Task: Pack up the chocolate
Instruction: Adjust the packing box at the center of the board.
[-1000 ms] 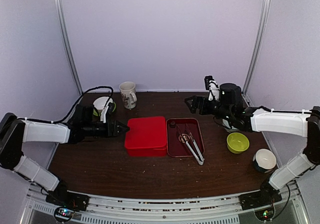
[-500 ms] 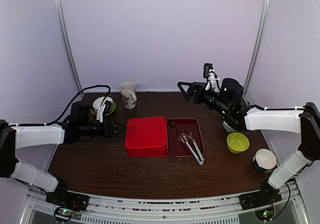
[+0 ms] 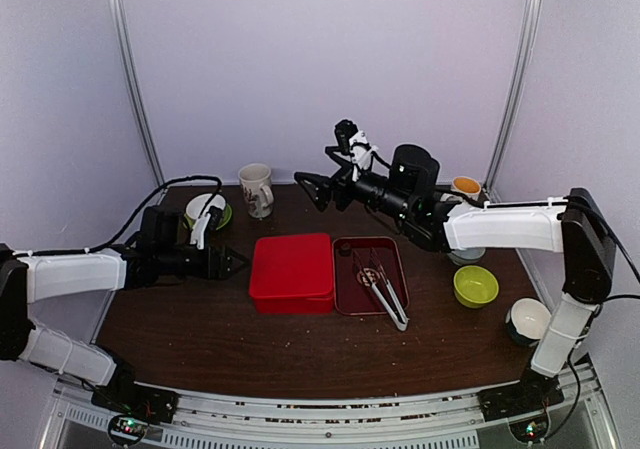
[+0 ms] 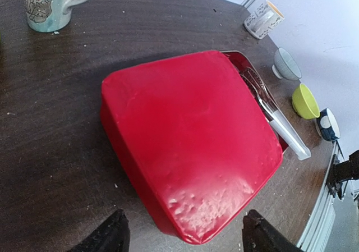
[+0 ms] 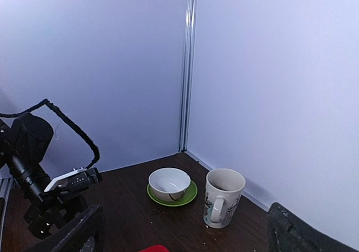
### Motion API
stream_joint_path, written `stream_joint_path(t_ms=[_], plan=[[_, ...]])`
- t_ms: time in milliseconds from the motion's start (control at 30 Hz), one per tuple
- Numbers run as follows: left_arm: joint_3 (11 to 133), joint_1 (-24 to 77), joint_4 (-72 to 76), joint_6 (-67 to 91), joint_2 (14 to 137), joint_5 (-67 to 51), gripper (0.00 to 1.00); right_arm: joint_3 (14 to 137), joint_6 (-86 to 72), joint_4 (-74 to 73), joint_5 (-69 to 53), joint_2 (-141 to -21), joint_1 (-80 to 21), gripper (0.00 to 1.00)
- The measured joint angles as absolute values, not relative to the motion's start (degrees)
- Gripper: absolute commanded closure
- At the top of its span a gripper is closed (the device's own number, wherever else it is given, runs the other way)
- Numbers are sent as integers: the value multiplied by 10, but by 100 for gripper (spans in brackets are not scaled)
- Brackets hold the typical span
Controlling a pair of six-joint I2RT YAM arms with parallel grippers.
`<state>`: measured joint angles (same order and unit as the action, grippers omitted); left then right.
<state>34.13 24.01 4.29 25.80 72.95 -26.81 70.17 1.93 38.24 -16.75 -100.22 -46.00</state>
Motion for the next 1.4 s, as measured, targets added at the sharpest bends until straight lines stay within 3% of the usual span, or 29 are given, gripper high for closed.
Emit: stream_joint_path(t_ms=[333, 833, 1100, 1400], plan=[[342, 240, 29, 253, 726, -263, 28, 744, 60, 342, -165, -1026, -460, 0], [342, 240, 13, 235, 719, -256, 10, 624, 70, 305, -50, -885, -483, 0], [335, 240, 3, 235, 688, -244, 10, 683, -6, 131, 128, -871, -514, 0], [326, 240, -6, 234, 662, -239, 2, 662, -13, 53, 133, -825, -530, 1]])
